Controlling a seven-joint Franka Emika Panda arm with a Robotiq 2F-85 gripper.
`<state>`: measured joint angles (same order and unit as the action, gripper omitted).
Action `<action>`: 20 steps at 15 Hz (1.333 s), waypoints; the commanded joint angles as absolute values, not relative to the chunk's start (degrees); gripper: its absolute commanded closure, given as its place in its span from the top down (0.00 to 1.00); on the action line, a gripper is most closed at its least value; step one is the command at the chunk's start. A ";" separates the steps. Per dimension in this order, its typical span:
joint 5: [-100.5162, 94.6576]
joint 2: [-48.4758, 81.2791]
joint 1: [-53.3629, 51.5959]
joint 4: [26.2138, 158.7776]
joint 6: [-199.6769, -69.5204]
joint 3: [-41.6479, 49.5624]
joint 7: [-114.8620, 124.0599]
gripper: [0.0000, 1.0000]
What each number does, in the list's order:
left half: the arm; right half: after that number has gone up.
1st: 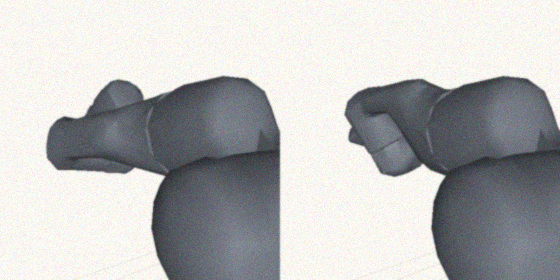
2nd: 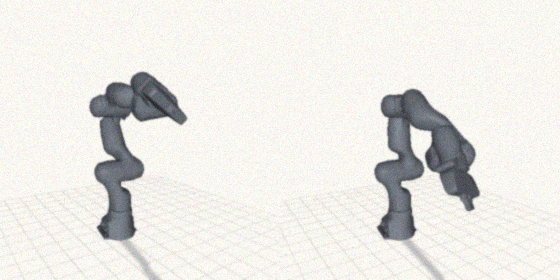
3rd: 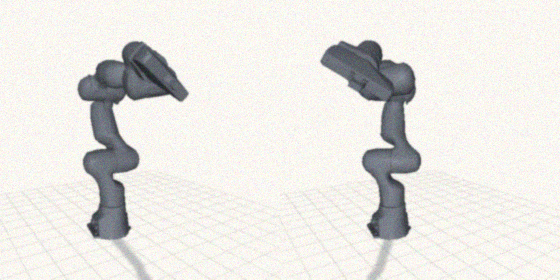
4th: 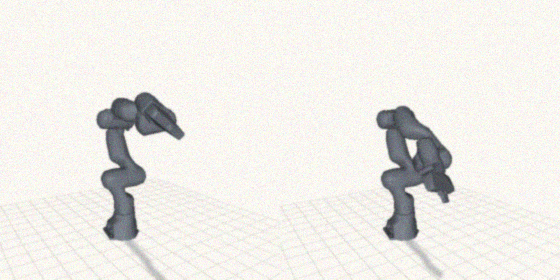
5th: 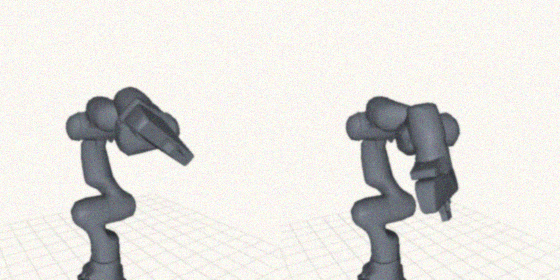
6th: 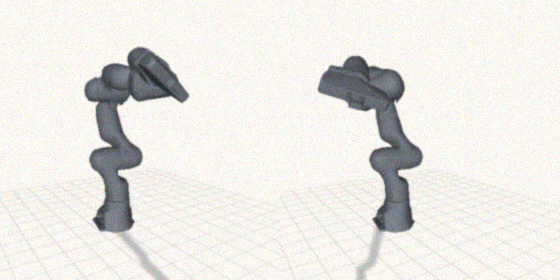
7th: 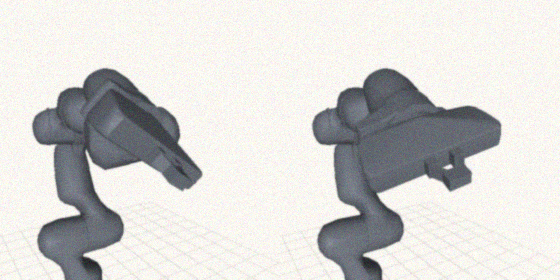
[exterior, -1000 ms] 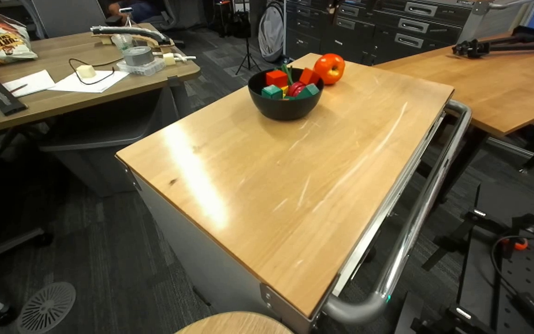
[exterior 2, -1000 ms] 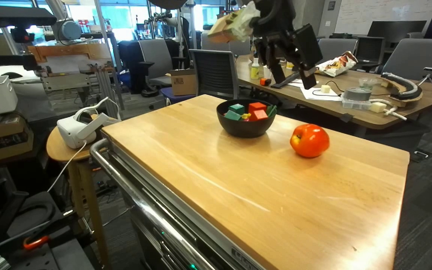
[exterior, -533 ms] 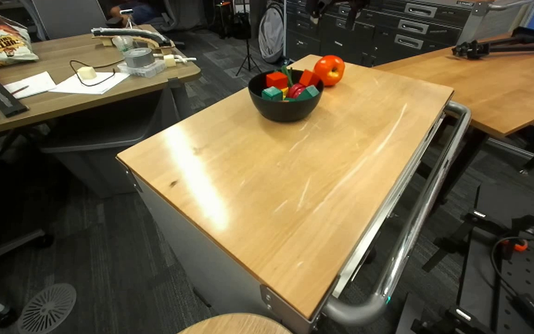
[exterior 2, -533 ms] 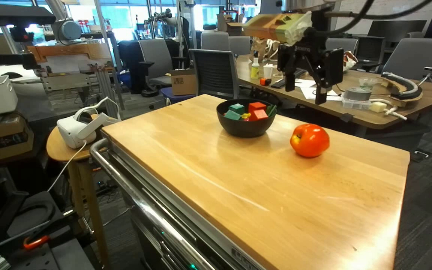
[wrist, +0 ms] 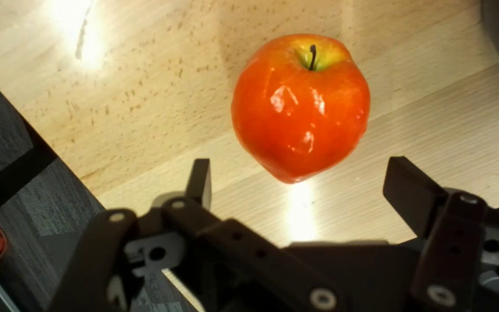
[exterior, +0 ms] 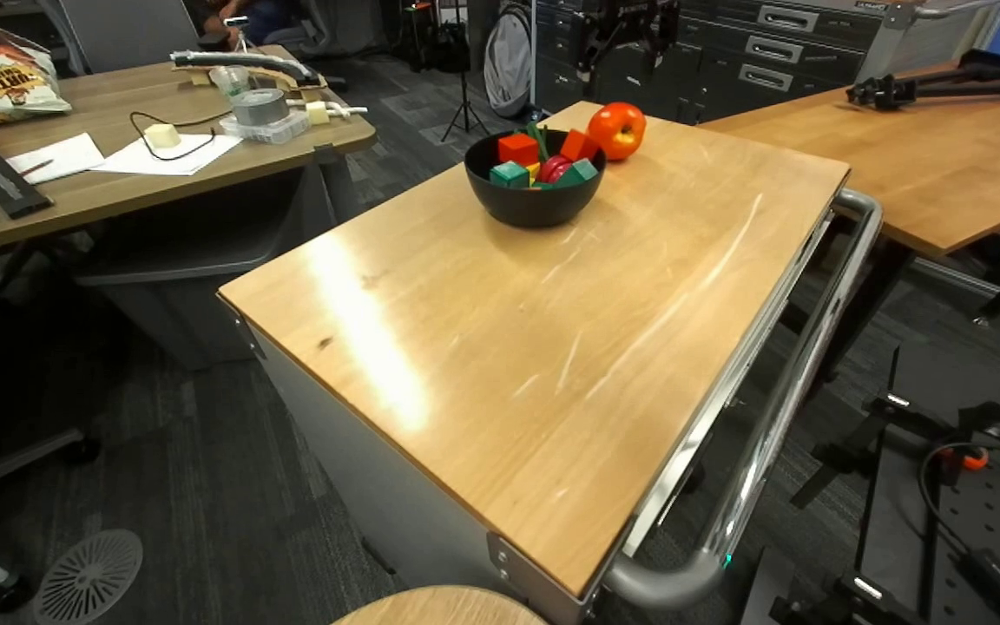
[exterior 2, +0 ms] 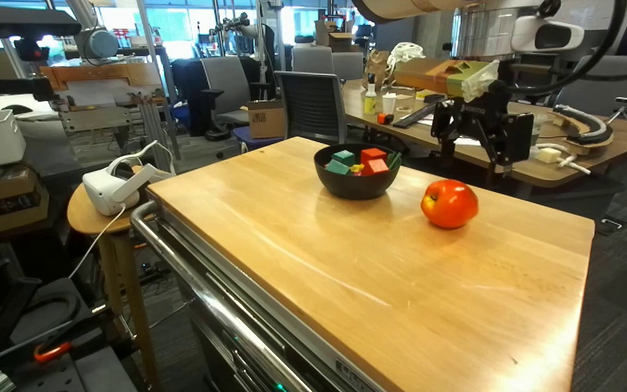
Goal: Put the red object and blocks into the bowl and then move the apple to the left side of the bowl
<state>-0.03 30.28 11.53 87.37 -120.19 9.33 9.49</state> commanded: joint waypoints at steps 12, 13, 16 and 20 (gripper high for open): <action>2.15 42.80 14.35 70.53 -102.92 8.86 9.07 0.89; 2.32 42.83 14.35 70.53 -102.77 8.79 9.18 0.73; 2.34 41.95 13.94 70.70 -102.65 8.76 9.49 0.60; -1.44 33.58 9.45 77.07 -110.17 9.54 11.22 0.60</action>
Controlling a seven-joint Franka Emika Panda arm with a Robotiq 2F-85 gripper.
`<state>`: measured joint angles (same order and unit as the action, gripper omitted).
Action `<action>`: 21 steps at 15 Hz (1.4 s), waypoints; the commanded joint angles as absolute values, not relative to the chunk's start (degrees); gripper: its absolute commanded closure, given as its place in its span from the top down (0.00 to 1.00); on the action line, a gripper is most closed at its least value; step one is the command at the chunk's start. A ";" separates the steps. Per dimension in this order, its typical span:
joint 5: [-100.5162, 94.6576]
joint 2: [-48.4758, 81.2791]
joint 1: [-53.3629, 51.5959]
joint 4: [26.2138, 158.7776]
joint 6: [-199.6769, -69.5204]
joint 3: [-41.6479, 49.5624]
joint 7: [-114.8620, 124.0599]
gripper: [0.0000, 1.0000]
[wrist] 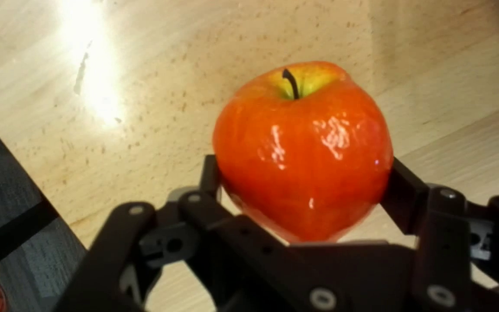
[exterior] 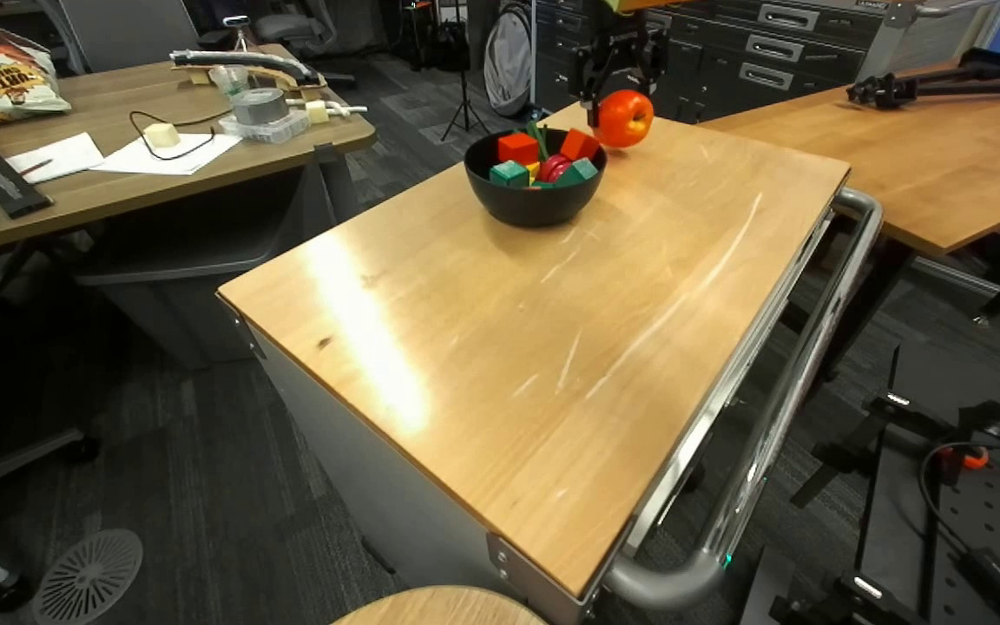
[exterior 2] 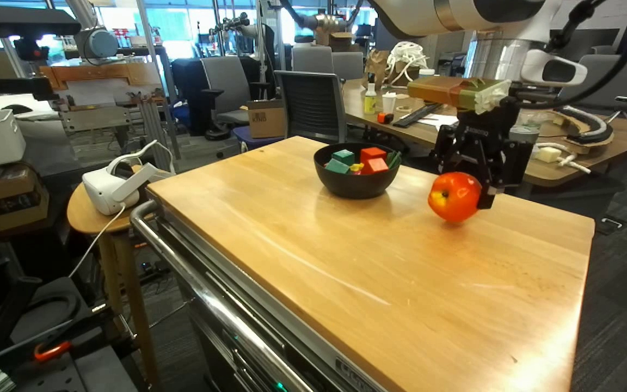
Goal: Put the red object and blocks into the bowl and then move the apple to the left side of the bowl
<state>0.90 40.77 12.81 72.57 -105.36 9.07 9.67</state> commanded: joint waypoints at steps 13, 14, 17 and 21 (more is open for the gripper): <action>-15.27 18.60 -12.34 96.58 -140.38 3.39 25.68 0.60; -15.92 18.91 -13.64 97.18 -139.23 2.86 26.90 0.60; -16.50 20.15 -16.23 98.44 -135.90 1.58 28.70 0.60; -16.37 21.48 -16.99 99.67 -131.62 1.00 29.35 0.60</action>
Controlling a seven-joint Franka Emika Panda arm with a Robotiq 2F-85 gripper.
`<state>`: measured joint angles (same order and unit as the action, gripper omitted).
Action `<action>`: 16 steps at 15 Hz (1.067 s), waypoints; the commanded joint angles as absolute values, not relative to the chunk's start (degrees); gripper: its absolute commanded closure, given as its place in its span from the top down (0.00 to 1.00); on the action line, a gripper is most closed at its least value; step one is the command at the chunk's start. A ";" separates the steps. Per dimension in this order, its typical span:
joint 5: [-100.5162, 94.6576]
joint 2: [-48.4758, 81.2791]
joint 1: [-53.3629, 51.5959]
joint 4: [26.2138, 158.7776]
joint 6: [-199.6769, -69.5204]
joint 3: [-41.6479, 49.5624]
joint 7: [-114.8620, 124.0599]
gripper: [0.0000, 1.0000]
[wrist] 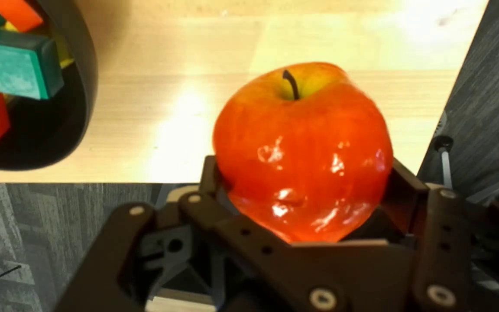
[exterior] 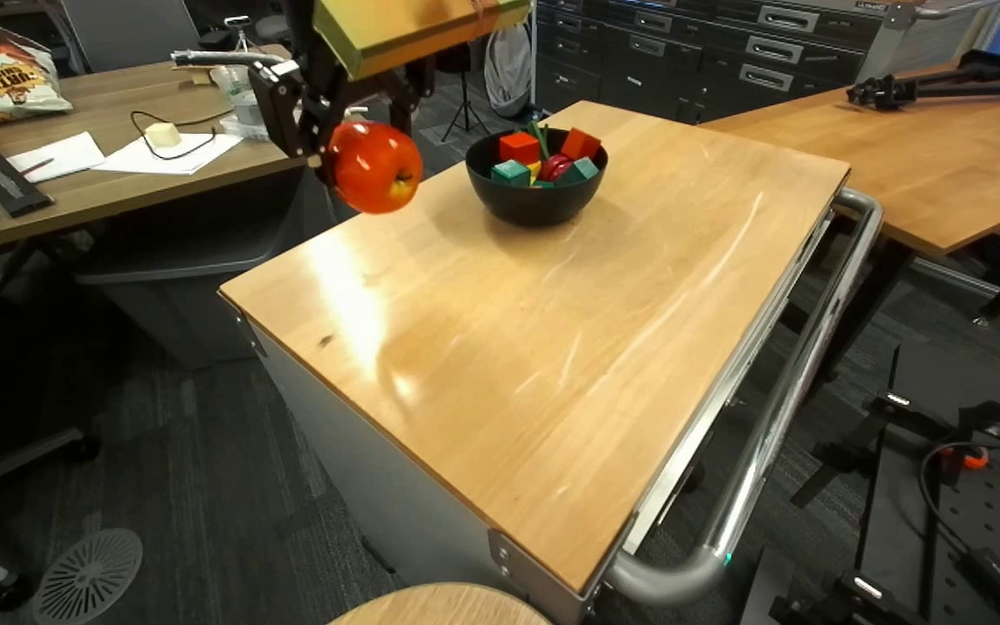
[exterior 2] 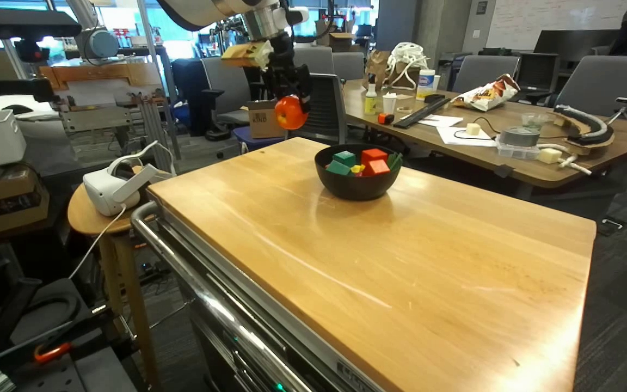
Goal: Put the red object and blocks into the bowl and then move the apple to the left side of the bowl
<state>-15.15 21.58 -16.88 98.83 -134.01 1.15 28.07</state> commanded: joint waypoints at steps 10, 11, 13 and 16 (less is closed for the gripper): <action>-16.99 26.72 -17.23 100.67 -128.69 1.84 29.91 0.60; -16.96 26.85 -17.21 100.49 -128.59 1.87 29.76 0.60; -16.86 26.24 -17.17 100.68 -128.73 1.81 29.73 0.96; -16.49 23.39 -16.95 100.87 -128.36 1.16 27.81 1.00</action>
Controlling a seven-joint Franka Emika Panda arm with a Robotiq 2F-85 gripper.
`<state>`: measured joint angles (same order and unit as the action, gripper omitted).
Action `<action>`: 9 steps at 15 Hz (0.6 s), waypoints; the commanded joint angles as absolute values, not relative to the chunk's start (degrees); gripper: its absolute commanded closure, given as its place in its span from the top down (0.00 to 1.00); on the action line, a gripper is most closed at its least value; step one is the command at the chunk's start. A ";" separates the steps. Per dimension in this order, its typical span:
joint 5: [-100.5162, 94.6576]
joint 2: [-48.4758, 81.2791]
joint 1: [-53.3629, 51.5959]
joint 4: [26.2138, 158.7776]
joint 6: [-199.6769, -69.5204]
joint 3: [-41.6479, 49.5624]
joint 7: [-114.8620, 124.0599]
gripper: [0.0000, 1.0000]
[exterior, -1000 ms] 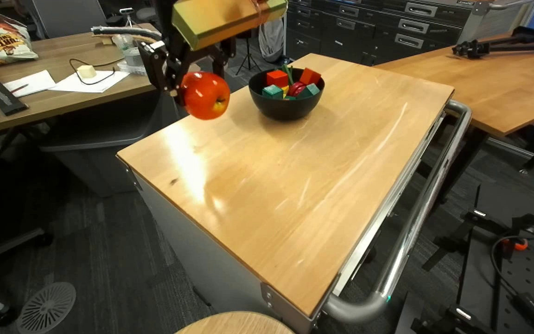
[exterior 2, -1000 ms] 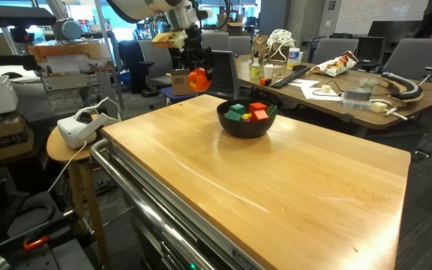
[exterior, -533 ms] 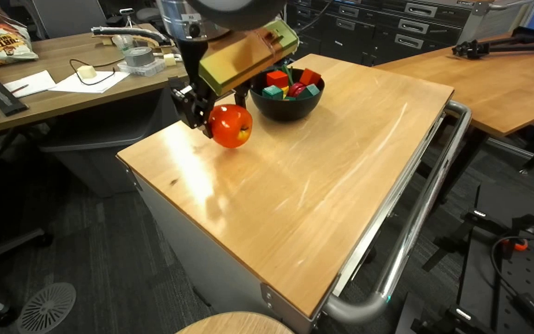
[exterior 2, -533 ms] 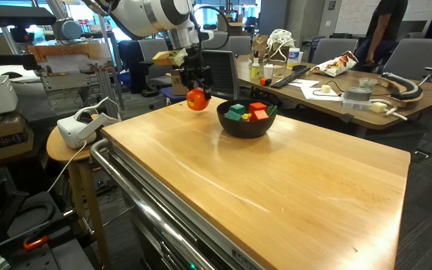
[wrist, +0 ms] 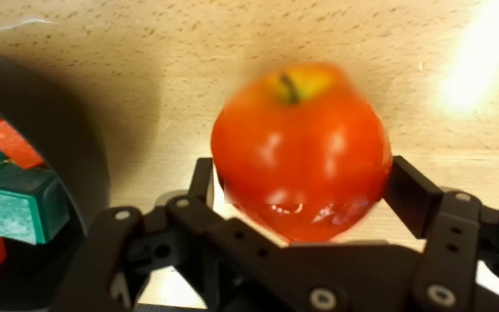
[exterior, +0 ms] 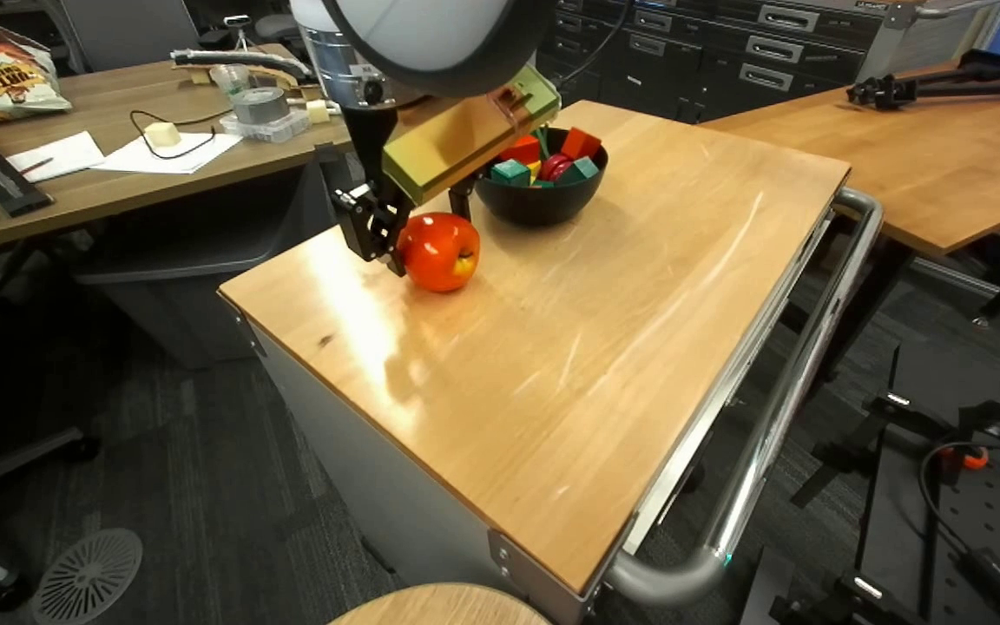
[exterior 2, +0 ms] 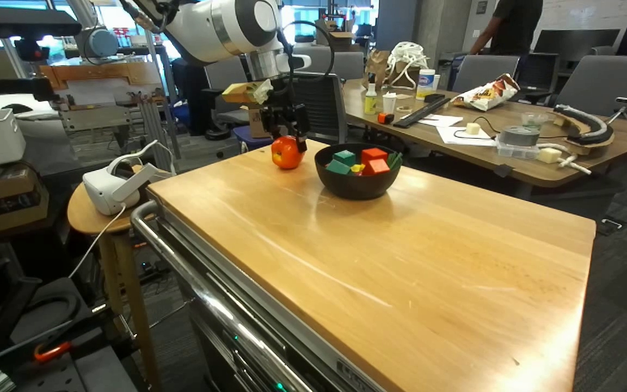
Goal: Put the red object and blocks into the bowl and then move the apple to the left side of the bowl
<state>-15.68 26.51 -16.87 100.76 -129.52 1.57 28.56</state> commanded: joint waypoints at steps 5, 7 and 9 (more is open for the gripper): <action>-13.50 12.48 -14.80 102.97 -128.09 -1.37 22.28 1.00; -12.45 7.10 -13.47 104.83 -130.37 -1.65 21.98 1.00; -10.29 1.59 -11.58 107.26 -133.06 -1.44 23.53 1.00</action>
